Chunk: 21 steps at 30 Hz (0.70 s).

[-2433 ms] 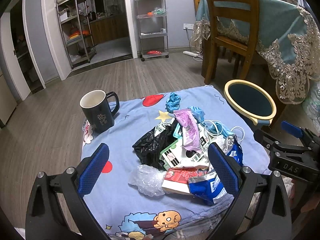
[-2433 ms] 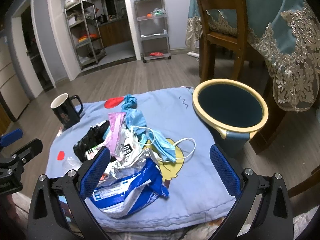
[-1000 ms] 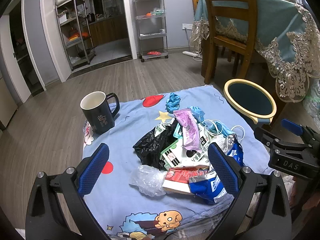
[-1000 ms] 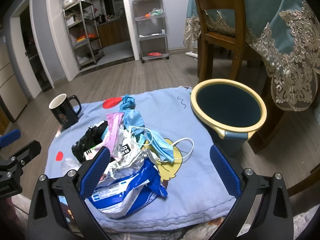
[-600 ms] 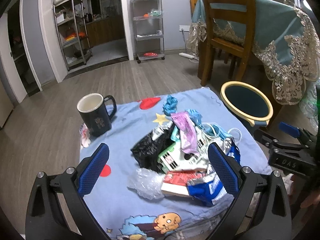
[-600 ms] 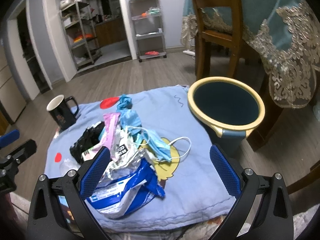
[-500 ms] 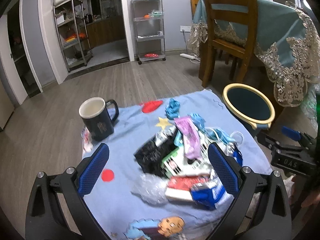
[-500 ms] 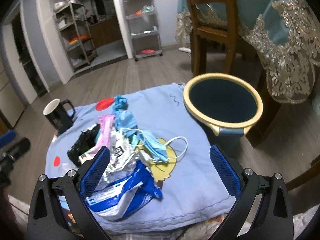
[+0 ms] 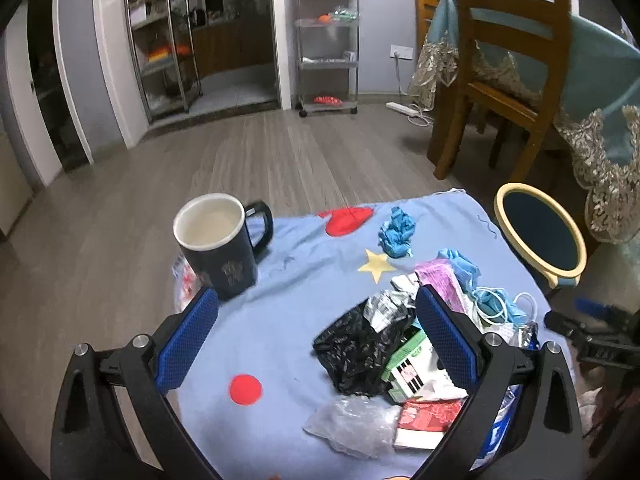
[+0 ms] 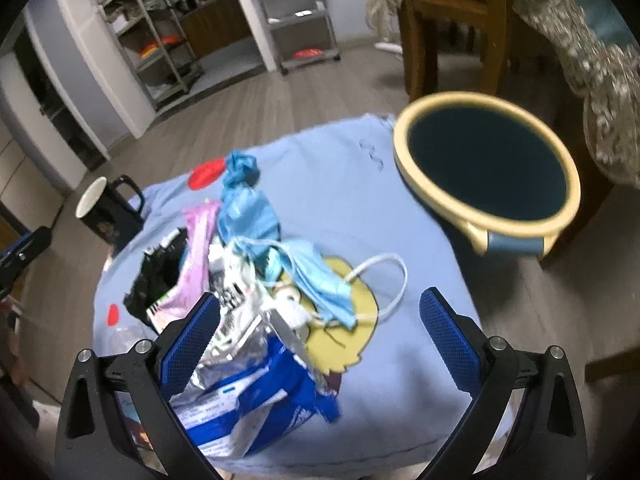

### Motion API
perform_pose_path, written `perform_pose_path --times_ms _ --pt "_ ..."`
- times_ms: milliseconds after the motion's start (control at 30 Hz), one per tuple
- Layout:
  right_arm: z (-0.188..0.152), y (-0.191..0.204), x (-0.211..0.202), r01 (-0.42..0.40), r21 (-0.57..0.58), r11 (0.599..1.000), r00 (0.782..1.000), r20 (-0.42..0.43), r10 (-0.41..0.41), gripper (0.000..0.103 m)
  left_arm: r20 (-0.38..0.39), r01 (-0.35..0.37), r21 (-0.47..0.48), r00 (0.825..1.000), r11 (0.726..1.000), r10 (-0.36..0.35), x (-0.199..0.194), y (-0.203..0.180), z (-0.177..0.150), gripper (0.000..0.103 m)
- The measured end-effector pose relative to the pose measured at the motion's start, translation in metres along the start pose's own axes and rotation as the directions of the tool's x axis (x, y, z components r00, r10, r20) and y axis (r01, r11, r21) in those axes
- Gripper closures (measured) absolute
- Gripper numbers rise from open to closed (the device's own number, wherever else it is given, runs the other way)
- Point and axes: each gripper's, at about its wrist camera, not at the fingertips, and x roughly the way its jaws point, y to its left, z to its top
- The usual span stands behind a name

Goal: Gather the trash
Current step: 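Grasp the blue-and-white snack bag with the right gripper while left gripper approaches black bag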

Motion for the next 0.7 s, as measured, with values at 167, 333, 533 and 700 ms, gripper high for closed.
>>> perform_pose_path --times_ms 167,333,533,700 --pt "-0.019 0.003 0.015 -0.040 0.057 0.998 0.995 -0.090 0.045 0.007 -0.002 0.012 0.005 1.000 1.000 -0.012 0.001 -0.002 -0.003 0.006" --pt "-0.021 0.009 0.023 -0.048 0.031 0.998 0.991 -0.123 0.051 0.029 -0.021 0.030 0.004 0.999 1.000 -0.030 0.006 -0.006 -0.005 0.006" --pt "-0.019 0.010 0.028 -0.064 0.010 0.998 0.988 -0.138 0.064 0.059 -0.015 0.035 0.015 0.999 0.999 -0.035 0.004 -0.011 -0.007 0.006" --pt "-0.017 0.004 0.014 -0.085 0.044 0.995 0.992 -0.091 0.089 0.058 -0.016 0.029 0.031 0.999 0.999 -0.028 0.002 -0.013 -0.010 0.006"
